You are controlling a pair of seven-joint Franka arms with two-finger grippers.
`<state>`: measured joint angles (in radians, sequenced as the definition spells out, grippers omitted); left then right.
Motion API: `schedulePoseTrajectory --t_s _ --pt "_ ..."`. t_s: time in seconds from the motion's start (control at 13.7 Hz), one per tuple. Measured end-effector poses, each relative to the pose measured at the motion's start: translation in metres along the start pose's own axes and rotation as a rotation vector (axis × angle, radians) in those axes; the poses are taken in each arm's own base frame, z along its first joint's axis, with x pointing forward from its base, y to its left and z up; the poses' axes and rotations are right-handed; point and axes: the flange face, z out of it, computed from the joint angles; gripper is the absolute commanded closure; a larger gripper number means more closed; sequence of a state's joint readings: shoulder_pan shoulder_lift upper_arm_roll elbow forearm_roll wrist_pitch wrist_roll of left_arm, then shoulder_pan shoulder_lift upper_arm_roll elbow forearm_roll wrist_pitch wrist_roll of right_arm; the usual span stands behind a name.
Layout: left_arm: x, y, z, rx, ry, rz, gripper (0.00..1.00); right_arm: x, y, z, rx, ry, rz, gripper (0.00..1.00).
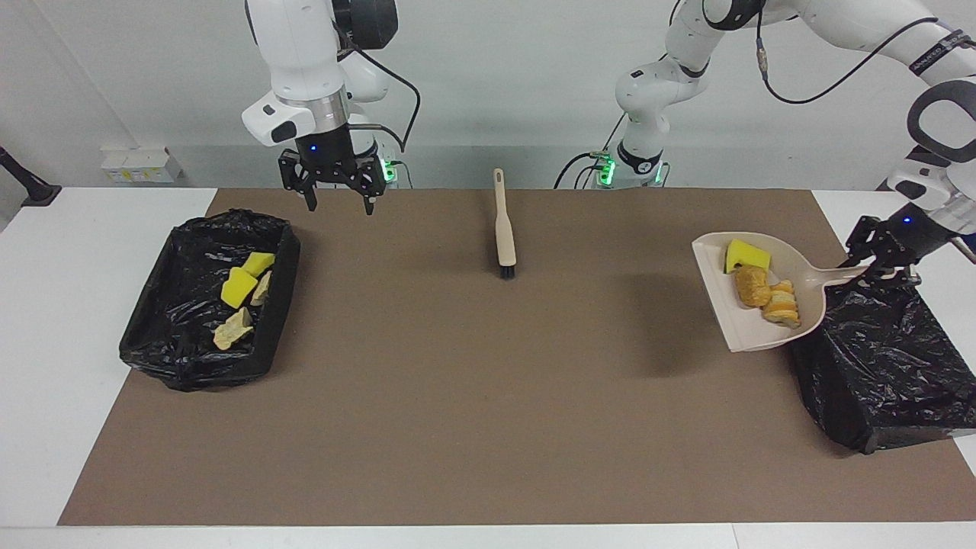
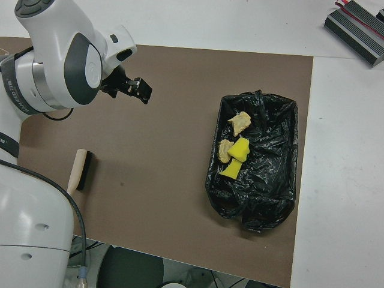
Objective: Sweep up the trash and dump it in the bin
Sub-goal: 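Carry the dustpan with the left gripper over the bin near the left arm, then tip the dustpan with the left gripper to dump pieces into the bin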
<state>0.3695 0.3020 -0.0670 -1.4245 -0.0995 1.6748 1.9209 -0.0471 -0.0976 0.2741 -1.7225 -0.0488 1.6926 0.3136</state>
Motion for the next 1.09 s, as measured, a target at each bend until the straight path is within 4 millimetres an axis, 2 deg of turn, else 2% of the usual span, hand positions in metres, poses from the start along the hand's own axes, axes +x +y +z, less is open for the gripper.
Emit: schedulePoseTrajectory --t_s 0.07,0.15,0.29,0.44,0.73,0.95,1.09 --pt "-0.014 -0.001 -0.004 -0.004 -0.04 0.013 1.0 0.0 0.01 -0.011 -0.014 -0.009 -0.011 0.0" --pt "-0.025 -0.001 -0.007 -0.009 -0.08 0.025 1.0 0.001 0.028 -0.024 -0.018 -0.02 -0.03 0.0" --pt "-0.048 0.0 -0.018 -0.008 -0.152 0.054 1.0 0.002 0.075 -0.051 -0.012 -0.045 -0.066 0.0" --pt "-0.076 -0.001 -0.031 0.014 -0.21 0.087 1.0 0.002 0.11 -0.064 -0.004 -0.05 -0.057 0.0" --pt "-0.13 -0.002 -0.053 0.094 -0.371 0.09 1.0 0.009 0.135 -0.048 -0.004 -0.084 -0.043 0.0" --pt "-0.138 -0.007 -0.067 0.096 -0.542 0.13 1.0 0.009 0.148 -0.035 -0.002 -0.105 -0.047 0.0" --pt "-0.132 -0.014 -0.075 0.092 -0.651 0.15 1.0 0.009 0.147 -0.031 -0.001 -0.108 -0.048 0.0"
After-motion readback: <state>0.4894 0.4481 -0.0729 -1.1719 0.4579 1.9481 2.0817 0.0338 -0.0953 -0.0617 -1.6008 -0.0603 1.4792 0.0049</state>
